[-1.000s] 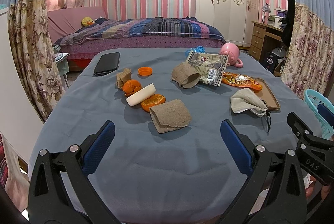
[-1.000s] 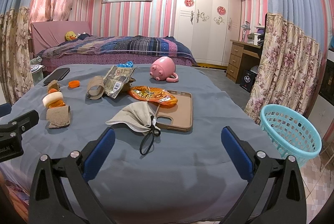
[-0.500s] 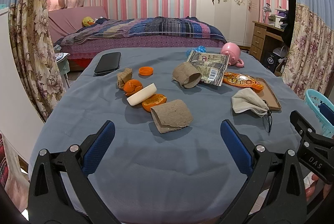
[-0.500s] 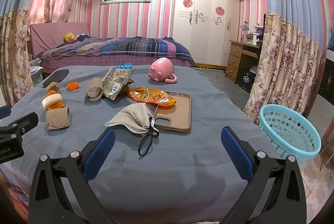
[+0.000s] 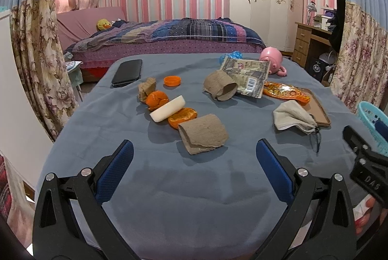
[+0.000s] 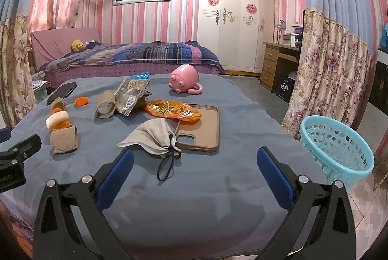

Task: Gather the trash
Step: 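Reach the right tool to the beige cloth mask and close on it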

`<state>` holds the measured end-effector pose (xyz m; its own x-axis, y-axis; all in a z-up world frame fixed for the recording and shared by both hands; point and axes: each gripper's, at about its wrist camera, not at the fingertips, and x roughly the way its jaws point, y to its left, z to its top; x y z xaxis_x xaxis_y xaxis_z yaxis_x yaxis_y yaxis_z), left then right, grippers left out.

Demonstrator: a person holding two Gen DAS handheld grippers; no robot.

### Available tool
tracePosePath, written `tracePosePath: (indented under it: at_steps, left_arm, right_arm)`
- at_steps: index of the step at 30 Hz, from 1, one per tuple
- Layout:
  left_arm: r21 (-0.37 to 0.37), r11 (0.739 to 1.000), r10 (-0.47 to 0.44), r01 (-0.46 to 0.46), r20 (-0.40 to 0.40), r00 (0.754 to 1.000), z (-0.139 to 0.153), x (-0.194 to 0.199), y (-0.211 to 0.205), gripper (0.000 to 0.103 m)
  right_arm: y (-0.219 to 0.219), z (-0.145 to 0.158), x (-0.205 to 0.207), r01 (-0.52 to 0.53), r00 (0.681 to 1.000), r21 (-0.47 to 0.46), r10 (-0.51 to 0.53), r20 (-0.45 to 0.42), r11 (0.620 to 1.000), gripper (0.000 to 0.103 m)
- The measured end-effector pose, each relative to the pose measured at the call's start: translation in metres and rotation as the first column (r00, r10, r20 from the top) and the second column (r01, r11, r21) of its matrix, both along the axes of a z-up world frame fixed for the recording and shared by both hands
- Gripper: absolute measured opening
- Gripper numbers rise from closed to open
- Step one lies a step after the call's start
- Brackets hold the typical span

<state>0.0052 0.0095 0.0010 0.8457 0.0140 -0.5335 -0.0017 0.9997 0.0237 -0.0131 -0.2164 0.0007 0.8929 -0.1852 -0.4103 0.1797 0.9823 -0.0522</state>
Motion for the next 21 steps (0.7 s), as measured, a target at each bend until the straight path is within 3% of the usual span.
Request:
tracePosePath:
  at_steps: [12,18,21]
  left_arm:
    - [-0.022,0.999,0.036,-0.038,-0.076,0.996,-0.012,0.032,0.012,0.098]
    - [-0.003,0.999,0.04,-0.04,-0.105,0.994,-0.011,0.061,0.003,0.098]
    - [-0.025,0.999,0.028,-0.032,-0.146,0.989,-0.018,0.078,0.001,0.098]
  right_arm:
    - [-0.008,-0.008,0.025,0.034,0.997,-0.016,-0.035,-0.066,0.999,0.099]
    - [-0.019,0.006,0.052,0.044,0.995,-0.043,-0.048,-0.091,0.998,0.099]
    - [-0.03,0.006,0.069,0.021,0.992,-0.005,-0.022,-0.128,1.0,0.099]
